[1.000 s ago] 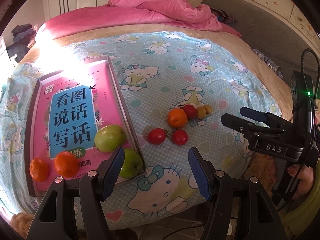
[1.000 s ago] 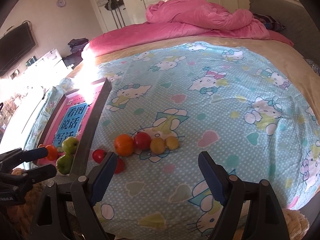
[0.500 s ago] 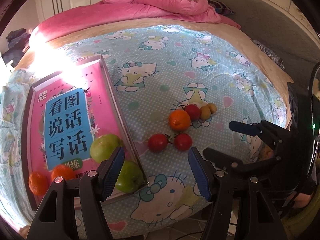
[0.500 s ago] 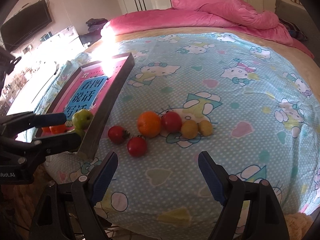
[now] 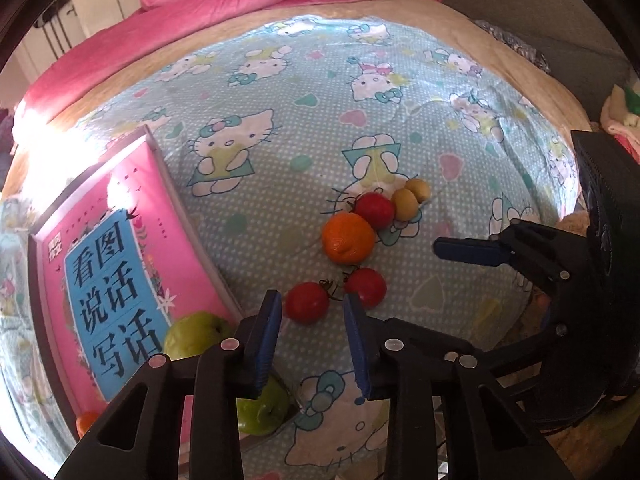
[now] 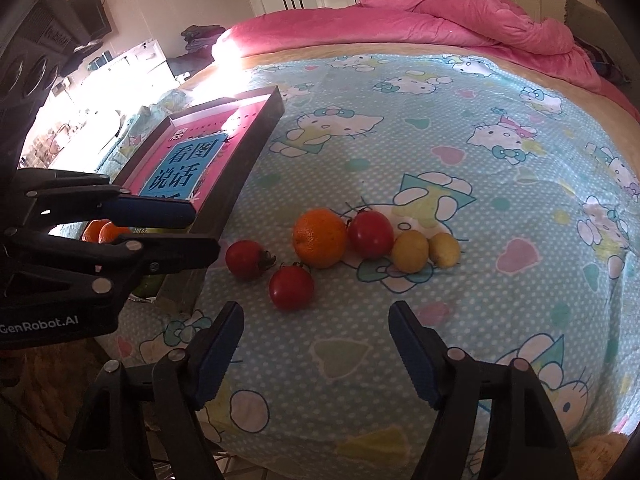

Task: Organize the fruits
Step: 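Move the left tool onto a red tomato while the right tool reaches another red tomato, then close the left tool on its tomato while the right tool grasps and lifts its tomato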

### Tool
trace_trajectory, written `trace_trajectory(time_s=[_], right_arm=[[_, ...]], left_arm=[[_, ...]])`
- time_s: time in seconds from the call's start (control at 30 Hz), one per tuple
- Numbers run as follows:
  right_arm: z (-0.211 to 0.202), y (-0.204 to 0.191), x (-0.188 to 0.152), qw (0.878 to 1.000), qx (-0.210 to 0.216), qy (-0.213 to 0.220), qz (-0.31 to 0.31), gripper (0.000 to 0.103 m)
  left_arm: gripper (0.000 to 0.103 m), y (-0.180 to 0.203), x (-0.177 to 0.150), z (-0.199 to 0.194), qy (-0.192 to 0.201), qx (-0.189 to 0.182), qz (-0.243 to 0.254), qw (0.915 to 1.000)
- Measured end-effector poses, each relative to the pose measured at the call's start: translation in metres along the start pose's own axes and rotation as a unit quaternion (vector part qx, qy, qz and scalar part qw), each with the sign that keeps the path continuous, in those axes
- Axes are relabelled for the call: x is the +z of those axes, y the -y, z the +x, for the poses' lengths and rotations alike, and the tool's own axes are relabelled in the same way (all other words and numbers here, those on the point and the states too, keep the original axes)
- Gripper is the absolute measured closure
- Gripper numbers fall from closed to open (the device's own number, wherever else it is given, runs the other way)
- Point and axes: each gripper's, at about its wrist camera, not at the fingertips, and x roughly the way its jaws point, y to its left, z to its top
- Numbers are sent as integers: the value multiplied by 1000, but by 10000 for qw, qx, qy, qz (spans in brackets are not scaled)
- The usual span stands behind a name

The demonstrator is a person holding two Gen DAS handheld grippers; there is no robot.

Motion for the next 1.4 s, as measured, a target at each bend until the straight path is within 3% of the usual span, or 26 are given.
trace_trajectory(time_s=[0.2, 0.43, 0.8, 0.9, 1.4], right_arm=[[13, -7, 0, 9999, 32, -55, -117, 47], [25, -10, 1, 9998, 59, -85, -162, 56], [36, -3, 5, 9997, 220, -114, -20, 64], [35, -2, 6, 9994, 324, -79, 1, 74], [23, 4, 6, 9986, 471, -4, 224, 74]], left_arm=[[70, -1, 1, 15, -256, -199, 92, 9994], [70, -6, -1, 28, -560, -454, 89, 9974], [70, -8, 15, 41, -919, -402, 520, 9936], [70, -13, 17, 48, -1022, -378, 455, 9930], [71, -6, 19, 64, -1090, -317, 403, 9927]])
